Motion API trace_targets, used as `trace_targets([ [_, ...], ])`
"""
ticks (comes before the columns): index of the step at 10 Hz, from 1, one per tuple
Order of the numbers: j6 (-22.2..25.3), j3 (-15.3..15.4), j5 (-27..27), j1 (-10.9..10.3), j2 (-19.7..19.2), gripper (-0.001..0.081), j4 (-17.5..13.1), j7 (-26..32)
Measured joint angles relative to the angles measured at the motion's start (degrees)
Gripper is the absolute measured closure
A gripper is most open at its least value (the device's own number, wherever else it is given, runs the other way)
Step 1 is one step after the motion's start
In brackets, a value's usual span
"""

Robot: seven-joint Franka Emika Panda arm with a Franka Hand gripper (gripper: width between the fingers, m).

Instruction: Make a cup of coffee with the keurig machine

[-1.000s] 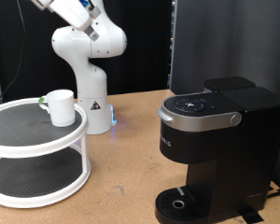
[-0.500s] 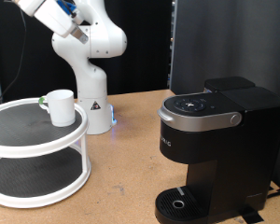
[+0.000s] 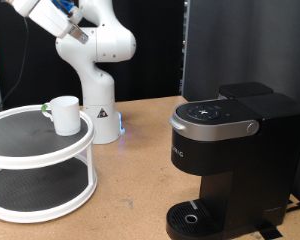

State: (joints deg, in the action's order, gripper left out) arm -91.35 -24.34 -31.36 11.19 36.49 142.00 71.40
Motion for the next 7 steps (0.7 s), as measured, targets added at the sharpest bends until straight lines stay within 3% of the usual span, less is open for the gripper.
trace_targets([
  [2,-0.26,-1.81,-1.50,1.32,0.61,0.0804,0.38,-0.15],
  [4,-0.32,-2.26,-0.47,4.21,1.49,0.0804,0.52,-1.21],
  [7,2.47,-2.41,5.61,6.28,1.91,0.0804,-0.06,-0.73],
])
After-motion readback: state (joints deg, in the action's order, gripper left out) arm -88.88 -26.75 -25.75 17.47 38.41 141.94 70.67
